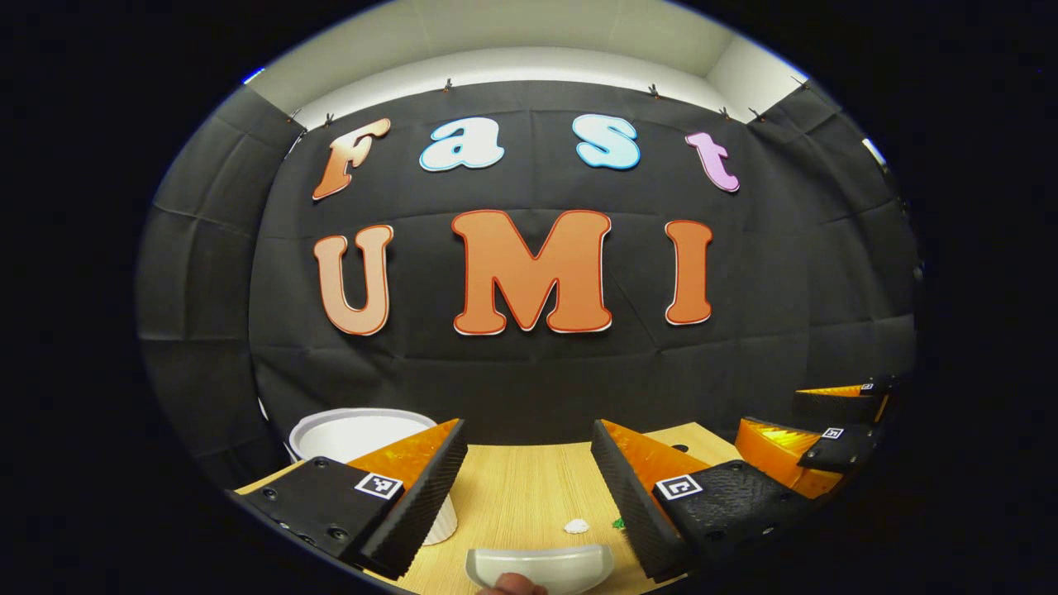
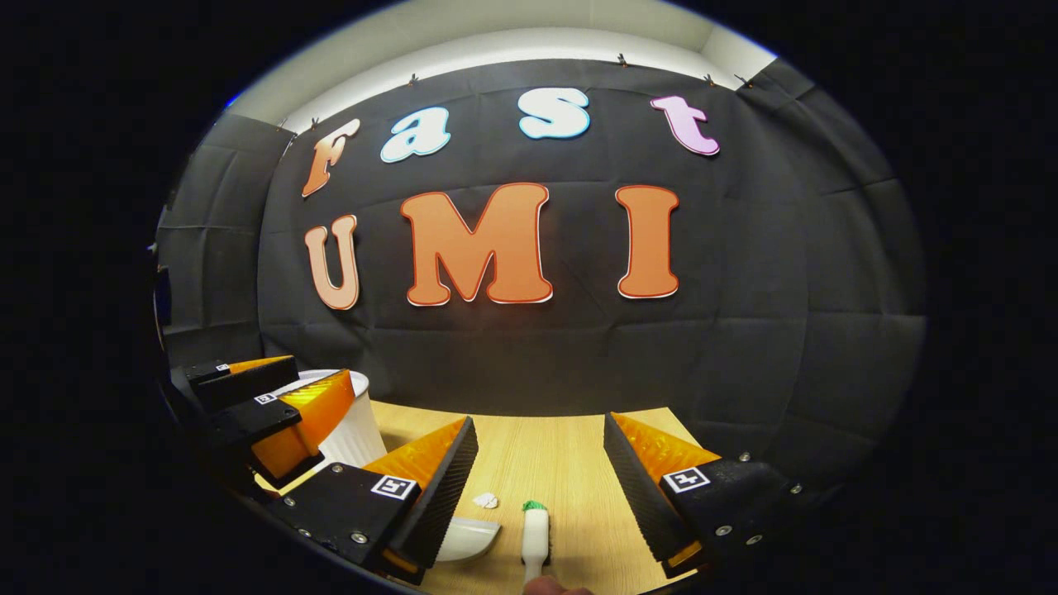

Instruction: Pick up the small broom and dustpan from the desktop, sweep the trash into the dustpan with the broom, and then empty the trash into the garbage bin.

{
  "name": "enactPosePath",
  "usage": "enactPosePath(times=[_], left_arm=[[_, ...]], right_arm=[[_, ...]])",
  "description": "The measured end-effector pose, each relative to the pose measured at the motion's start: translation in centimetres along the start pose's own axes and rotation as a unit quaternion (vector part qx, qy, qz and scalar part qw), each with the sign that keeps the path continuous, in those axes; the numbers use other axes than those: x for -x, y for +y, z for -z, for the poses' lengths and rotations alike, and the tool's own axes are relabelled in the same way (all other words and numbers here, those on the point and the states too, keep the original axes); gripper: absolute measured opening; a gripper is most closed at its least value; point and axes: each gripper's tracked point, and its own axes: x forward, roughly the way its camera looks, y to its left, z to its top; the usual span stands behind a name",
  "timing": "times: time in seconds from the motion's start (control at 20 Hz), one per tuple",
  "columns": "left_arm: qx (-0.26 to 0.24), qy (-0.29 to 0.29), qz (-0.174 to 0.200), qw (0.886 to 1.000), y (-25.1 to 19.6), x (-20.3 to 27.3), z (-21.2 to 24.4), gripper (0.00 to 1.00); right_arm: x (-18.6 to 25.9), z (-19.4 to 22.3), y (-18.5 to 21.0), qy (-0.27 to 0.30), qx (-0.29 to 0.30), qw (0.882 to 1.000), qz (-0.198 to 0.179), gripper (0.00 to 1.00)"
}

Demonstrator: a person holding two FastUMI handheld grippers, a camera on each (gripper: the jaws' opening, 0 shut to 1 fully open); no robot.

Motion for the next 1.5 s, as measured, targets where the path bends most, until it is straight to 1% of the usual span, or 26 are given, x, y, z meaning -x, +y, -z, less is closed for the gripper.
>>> enactPosePath(times=[0.4, 0.5, 0.7, 0.8, 0.9, 0.95, 1.05, 1.15, 1.2, 1.3, 1.35, 1.45, 1.5], left_arm=[[0.0, 0.014, 0.005, 1.0, -0.8, -0.3, 0.8, 0.95], [0.009, 0.026, 0.005, 1.0, -0.9, -0.5, 1.4, 0.95], [0.035, 0.081, 0.009, 0.996, -1.4, -0.7, 4.4, 0.95], [0.049, 0.112, 0.01, 0.992, -1.8, -0.6, 6.0, 0.95], [0.062, 0.154, 0.014, 0.986, -2.4, -0.4, 8.3, 0.95], [0.068, 0.18, 0.016, 0.981, -2.9, -0.2, 9.7, 0.95], [0.094, 0.238, 0.021, 0.967, -3.7, 0.4, 13.1, 0.95], [0.104, 0.311, 0.025, 0.944, -4.7, 1.7, 17.3, 0.95], [0.101, 0.345, 0.023, 0.933, -5.0, 2.0, 19.6, 0.95], [0.092, 0.421, 0.017, 0.902, -5.2, 2.9, 22.7, 0.96], [0.094, 0.456, 0.012, 0.885, -5.4, 3.2, 23.8, 0.97], [0.117, 0.51, 0.013, 0.852, -5.7, 4.2, 25.6, 0.98], [0.123, 0.529, 0.016, 0.84, -5.8, 4.0, 26.3, 0.98]], right_arm=[[-0.2, 1.1, -0.5, 0.019, -0.001, 1.0, -0.002, 0.92], [-0.3, 1.7, -0.6, 0.028, -0.003, 1.0, -0.005, 0.92], [-0.7, 3.4, -0.9, 0.054, -0.005, 0.998, -0.011, 0.93], [-0.9, 5.0, -1.0, 0.079, -0.007, 0.997, -0.018, 0.93], [-1.2, 7.7, -0.7, 0.125, -0.017, 0.991, -0.034, 0.93], [-1.1, 9.6, -0.7, 0.158, -0.019, 0.987, -0.037, 0.93], [-0.9, 14.0, -0.6, 0.237, -0.034, 0.969, -0.054, 0.93], [-0.4, 18.0, -1.2, 0.303, -0.047, 0.95, -0.058, 0.93], [0.0, 19.7, -1.8, 0.333, -0.051, 0.94, -0.055, 0.93], [0.6, 22.0, -2.2, 0.379, -0.061, 0.922, -0.057, 0.93], [1.2, 23.4, -2.4, 0.393, -0.057, 0.916, -0.061, 0.93], [1.7, 25.0, -2.2, 0.416, -0.033, 0.906, -0.071, 0.93], [2.0, 25.8, -1.8, 0.426, -0.024, 0.901, -0.078, 0.93]])
